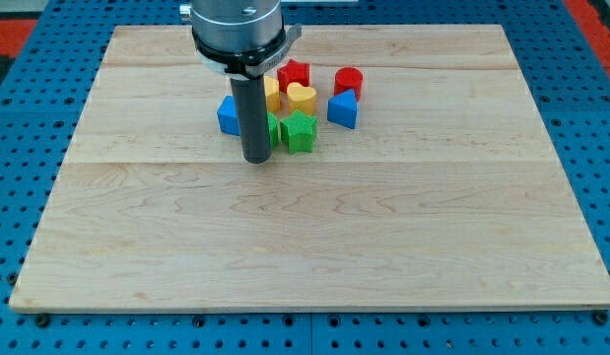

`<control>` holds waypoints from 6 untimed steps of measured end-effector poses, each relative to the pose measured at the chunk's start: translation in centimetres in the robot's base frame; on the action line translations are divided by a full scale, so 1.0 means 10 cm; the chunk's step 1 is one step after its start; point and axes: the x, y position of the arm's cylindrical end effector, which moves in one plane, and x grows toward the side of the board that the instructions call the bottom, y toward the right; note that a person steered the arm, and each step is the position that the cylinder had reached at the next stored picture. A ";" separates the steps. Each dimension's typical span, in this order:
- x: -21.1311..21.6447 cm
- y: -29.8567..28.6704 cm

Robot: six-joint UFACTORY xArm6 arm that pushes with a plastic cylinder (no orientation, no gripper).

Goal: Nudge the green star right a bit

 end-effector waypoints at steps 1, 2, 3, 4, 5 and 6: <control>0.01 -0.14; 0.01 -0.09; 0.01 -0.18; 0.01 -0.19; 0.01 -0.11; -0.04 0.61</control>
